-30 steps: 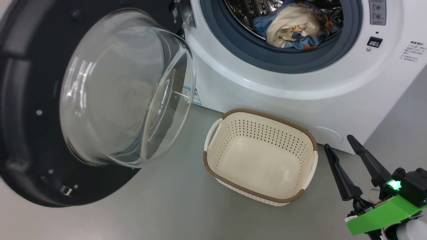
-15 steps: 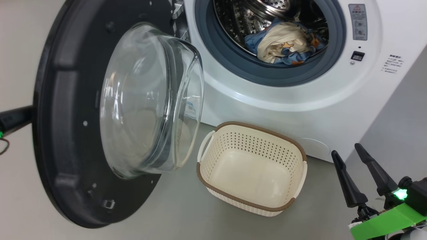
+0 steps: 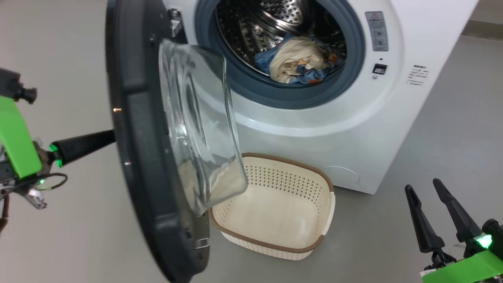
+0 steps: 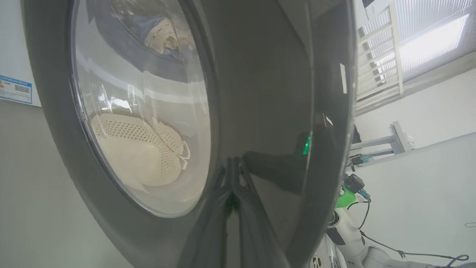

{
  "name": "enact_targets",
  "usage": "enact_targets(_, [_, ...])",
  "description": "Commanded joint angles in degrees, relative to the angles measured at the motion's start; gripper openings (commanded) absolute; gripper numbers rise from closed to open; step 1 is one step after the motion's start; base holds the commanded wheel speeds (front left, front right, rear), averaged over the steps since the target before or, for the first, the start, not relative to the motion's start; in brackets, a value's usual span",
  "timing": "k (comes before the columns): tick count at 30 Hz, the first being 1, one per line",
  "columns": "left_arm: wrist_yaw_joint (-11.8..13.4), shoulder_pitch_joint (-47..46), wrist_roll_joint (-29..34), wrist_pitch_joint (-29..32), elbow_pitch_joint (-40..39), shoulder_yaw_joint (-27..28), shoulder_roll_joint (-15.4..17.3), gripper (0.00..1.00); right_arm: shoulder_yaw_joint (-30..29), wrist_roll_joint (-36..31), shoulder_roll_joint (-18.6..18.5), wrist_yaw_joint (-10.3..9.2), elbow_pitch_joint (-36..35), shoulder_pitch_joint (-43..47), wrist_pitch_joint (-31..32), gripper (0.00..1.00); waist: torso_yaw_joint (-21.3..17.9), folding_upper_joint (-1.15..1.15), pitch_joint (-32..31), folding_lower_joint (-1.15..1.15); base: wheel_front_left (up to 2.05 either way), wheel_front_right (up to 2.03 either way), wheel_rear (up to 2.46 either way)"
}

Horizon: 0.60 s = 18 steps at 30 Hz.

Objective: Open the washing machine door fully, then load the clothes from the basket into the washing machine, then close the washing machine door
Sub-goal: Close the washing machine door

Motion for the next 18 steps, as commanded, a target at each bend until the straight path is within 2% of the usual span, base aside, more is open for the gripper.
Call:
enact_targets(1, [-0.1, -1.6, -0.4, -0.5, -3.0, 2.1, 1.5, 0.0, 0.4, -0.7, -0.9, 0.43, -1.6, 0.1, -0.5, 1.0, -1.6, 0.0, -0.5, 0.0, 0.0, 0.0, 0.0])
enact_targets(8, [0.2, -1.8, 2.1, -4.5, -4.8, 1.2, -1.6, 0.0, -1.3, -1.0, -0.4, 0.43, -1.8, 0.3, -0.5, 1.0, -5.4, 0.0, -0.1, 0.0, 0.0, 0.0, 0.0])
enact_targets(18, [0.0, -1.7, 4.0, -7.2, -4.1, 0.7, -3.4, 0.0, -2.9, -1.2, 0.0, 0.43, -2.0, 0.6, -0.5, 1.0, -10.3, 0.0, -0.1, 0.0, 0.0, 0.0, 0.0])
